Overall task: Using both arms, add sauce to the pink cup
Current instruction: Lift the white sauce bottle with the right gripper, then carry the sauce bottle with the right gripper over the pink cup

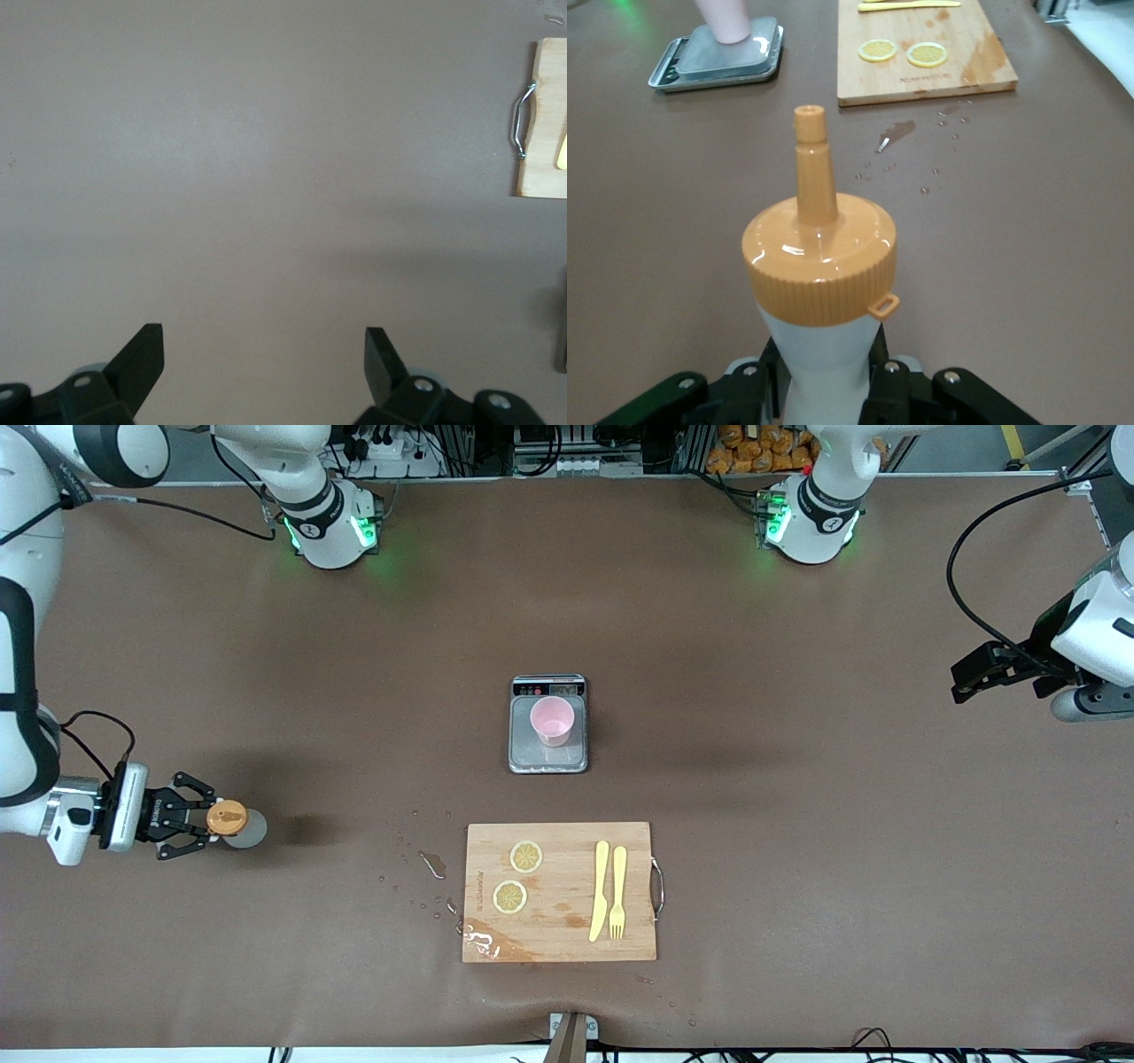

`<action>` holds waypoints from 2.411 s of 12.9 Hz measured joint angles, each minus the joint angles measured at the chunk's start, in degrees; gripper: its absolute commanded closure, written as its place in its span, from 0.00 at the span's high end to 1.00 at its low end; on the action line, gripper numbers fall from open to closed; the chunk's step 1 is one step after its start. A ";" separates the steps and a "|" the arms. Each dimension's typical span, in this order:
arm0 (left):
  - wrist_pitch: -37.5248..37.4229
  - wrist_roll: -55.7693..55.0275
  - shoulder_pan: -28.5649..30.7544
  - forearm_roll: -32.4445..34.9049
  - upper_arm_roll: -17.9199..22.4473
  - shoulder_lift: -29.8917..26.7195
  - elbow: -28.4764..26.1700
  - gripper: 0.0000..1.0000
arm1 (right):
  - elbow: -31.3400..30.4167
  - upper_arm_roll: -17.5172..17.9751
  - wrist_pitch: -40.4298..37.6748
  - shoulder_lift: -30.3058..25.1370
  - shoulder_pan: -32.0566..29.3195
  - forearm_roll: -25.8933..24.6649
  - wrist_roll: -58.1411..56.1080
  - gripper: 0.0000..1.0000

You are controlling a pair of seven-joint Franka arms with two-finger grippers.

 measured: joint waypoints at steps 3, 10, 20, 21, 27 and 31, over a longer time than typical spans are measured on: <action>-0.05 0.00 0.00 0.00 0.01 -0.01 -0.05 1.00 | 0.01 0.04 -4.06 -2.70 3.18 -1.20 2.11 0.00; -0.49 0.00 0.05 0.00 0.17 -0.02 -0.22 1.00 | 0.03 0.20 -6.76 -8.05 18.02 -14.77 23.66 0.00; -0.88 0.09 0.64 0.00 0.65 -0.02 -0.54 1.00 | -3.91 0.30 -7.23 -12.84 33.37 -32.08 55.47 0.00; -0.89 0.20 0.78 0.00 0.69 -0.02 -0.54 1.00 | -4.19 0.32 -7.91 -13.01 35.20 -33.32 58.79 0.00; -1.00 0.53 1.00 0.00 0.74 -0.04 -1.22 1.00 | -5.42 0.34 -10.52 -13.99 42.83 -38.54 66.54 0.00; -1.01 1.30 1.73 0.00 0.78 -0.05 -1.30 1.00 | -5.92 0.39 -10.84 -13.94 50.04 -43.20 74.58 0.00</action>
